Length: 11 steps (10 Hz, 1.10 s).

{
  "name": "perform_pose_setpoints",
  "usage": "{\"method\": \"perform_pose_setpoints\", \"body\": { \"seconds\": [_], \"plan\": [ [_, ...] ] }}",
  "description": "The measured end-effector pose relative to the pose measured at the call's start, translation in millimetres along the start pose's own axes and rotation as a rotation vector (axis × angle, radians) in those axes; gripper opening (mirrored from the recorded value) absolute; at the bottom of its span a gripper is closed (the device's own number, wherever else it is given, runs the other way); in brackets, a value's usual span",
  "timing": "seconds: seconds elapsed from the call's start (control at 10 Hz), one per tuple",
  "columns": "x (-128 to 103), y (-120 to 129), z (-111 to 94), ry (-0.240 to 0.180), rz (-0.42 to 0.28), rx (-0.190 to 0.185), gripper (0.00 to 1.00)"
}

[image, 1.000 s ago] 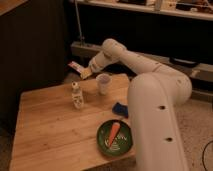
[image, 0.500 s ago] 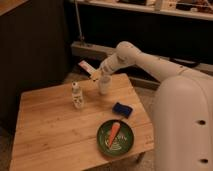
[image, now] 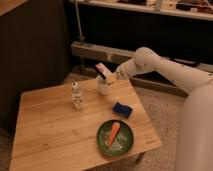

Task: Place the eraser on the white sponge

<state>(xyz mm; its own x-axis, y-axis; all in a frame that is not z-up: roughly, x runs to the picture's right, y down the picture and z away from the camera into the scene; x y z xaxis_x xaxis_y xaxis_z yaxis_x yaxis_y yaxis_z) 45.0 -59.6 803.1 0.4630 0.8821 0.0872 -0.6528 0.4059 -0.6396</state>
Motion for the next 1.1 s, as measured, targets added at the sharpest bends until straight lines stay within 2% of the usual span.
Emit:
{"method": "perform_pose_setpoints", "body": {
  "seconds": [0.4,0.5,1.1],
  "plan": [
    [23,3,-17,0.066,0.061,0.068,0.0],
    [25,4,-18,0.075,0.067,0.075,0.0],
    [26,4,-17,0.077,0.067,0.075,0.0]
  ]
}}
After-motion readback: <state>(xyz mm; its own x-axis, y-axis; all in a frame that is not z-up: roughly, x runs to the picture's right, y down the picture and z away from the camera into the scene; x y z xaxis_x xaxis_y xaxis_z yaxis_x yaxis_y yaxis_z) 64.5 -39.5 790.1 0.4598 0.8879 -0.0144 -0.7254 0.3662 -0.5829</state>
